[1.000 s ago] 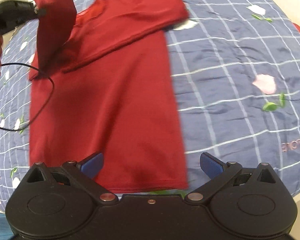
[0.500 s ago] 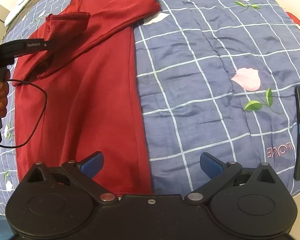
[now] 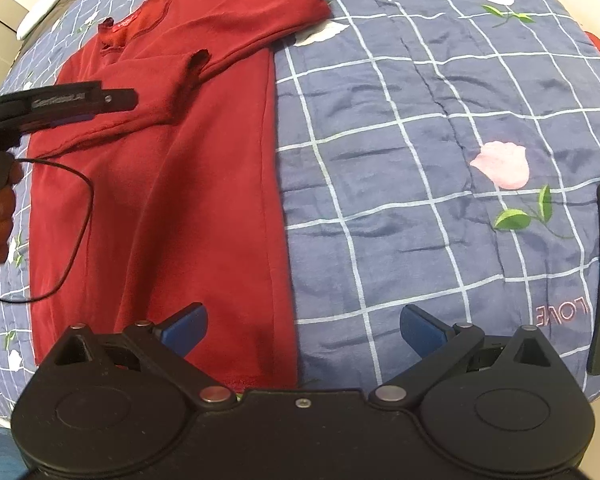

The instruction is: Fold small clothes

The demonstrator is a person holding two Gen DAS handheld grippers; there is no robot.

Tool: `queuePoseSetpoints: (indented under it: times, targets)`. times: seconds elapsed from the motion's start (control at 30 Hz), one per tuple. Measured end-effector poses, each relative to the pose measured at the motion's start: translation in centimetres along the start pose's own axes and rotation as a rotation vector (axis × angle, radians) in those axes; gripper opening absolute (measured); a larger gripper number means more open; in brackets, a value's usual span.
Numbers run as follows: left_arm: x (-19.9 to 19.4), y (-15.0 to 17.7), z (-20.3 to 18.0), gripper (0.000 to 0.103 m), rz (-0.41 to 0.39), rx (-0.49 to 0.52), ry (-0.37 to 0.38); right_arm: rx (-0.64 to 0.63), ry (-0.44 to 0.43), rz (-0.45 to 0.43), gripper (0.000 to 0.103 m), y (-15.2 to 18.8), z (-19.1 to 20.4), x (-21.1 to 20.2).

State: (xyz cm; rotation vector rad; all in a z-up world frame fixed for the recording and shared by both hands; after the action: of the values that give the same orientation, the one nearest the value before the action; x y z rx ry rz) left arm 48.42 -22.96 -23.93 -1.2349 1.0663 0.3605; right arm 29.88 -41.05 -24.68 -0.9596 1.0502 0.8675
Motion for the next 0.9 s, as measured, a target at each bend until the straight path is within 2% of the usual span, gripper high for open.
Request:
queuePoseSetpoints:
  times: [0.1,0.17,0.43,0.57,0.7,0.77,0.8,0.83,0.9]
  targets:
    - [-1.4,1.2,1.1,0.087,0.004,-0.042,-0.052,-0.012,-0.016,0.013,0.102,0.0,0.2,0.5]
    - [-2.3,2.5,2.3,0.09,0.022,-0.076,-0.12,-0.026,-0.03,0.028,0.102,0.1,0.4,1.0]
    - [-6.5,10.3,9.9,0.094,0.209,-0.332,-0.413,-0.068,-0.084,0.114,0.102,0.9,1.3,3.5]
    - [-8.3,13.8,12.8,0.094,0.287,-0.449,-0.507,-0.05,-0.099,0.152,0.102,1.4,1.6,4.6]
    - [-9.7,16.7,14.9,0.095,0.327,-0.539,-0.509,-0.074,-0.095,0.149,0.097,2.0,1.9,4.9]
    - [-10.0,17.7,15.8,0.095,0.334,-0.573,-0.501,-0.11,-0.083,0.14,0.089,2.3,2.2,4.8]
    - [-10.1,17.9,15.3,0.095,0.337,-0.584,-0.489,-0.124,-0.071,0.13,0.082,2.4,2.3,4.5]
    - [-10.0,18.4,15.9,0.095,0.342,-0.597,-0.469,-0.134,-0.063,0.121,0.075,2.7,2.2,4.4]
    - [-9.8,19.1,16.4,0.093,0.364,-0.625,-0.42,-0.145,-0.069,0.119,0.069,2.9,2.0,4.1]
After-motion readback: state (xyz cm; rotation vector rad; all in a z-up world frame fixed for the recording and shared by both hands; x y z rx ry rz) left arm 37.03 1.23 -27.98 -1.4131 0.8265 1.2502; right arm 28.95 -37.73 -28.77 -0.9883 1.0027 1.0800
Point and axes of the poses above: each gripper's, at about its wrist camera, not at the fingertips, and x roughly the way its jaws point, z to its left, y to its underside, the point moved 1 cm from there along x, roughly the way its jaws point, and after that the axes turned 8 degrees about -z, right-handed, at the moved point
